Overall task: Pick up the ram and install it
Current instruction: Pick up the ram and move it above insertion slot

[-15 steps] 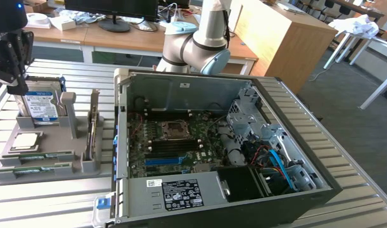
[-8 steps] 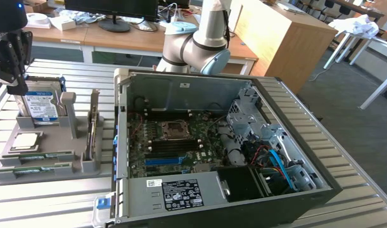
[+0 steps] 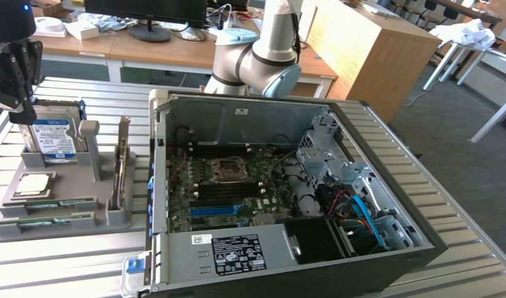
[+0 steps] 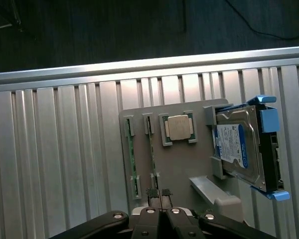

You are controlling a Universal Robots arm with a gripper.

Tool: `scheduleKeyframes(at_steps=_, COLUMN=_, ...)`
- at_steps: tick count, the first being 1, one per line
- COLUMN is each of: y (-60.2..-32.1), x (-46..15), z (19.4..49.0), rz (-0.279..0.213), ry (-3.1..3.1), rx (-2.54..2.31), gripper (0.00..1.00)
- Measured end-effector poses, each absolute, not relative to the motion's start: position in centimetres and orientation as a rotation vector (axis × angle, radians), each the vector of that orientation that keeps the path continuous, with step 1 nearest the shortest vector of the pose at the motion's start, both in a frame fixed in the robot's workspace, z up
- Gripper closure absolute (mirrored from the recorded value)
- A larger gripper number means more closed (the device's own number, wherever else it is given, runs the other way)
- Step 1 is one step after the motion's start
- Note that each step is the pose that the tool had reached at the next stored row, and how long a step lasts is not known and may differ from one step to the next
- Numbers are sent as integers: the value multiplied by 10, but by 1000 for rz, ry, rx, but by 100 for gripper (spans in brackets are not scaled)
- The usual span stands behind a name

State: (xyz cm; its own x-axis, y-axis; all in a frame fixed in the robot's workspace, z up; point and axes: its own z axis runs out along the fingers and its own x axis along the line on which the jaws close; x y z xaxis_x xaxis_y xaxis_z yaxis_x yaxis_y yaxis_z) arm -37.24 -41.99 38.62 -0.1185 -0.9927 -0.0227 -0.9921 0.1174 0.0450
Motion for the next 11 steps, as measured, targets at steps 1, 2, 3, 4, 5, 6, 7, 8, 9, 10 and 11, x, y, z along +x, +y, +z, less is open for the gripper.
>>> scheduleKeyframes(at_steps=1, y=-420, x=-372, z=386, rz=-76, ry=-2339, rx=2077, gripper=90)
scheduleKeyframes(at_steps=2, y=-420, x=-372, z=386, rz=-76, ry=-2336, rx=2080, gripper=90)
scheduleKeyframes(at_steps=3, y=-420, x=-372, z=386, rz=-76, ry=-2331, rx=2085, gripper=90)
scheduleKeyframes(at_steps=4, y=-420, x=-372, z=386, rz=-76, ry=-2328, rx=2089, gripper=90)
scheduleKeyframes(at_steps=5, y=-420, x=-372, z=386, rz=-76, ry=-2326, rx=2091, gripper=90)
scheduleKeyframes(at_steps=6, y=-420, x=-372, z=386, rz=-76, ry=-2323, rx=2094, gripper=90)
scheduleKeyframes(at_steps=7, y=-420, x=-372, z=386, rz=-76, ry=-2316, rx=2101, gripper=90)
scheduleKeyframes(at_steps=8, y=-420, x=-372, z=386, rz=-76, ry=-2308, rx=2110, gripper=90)
scheduleKeyframes(at_steps=9, y=-420, x=-372, z=386, rz=-76, ry=-2299, rx=2120, gripper=90)
scheduleKeyframes(at_steps=10, y=-420, x=-372, z=386, rz=-76, ry=-2288, rx=2132, gripper=90)
scheduleKeyframes(at_steps=11, y=-420, x=-372, z=386, rz=-76, ry=-2276, rx=2144, gripper=90)
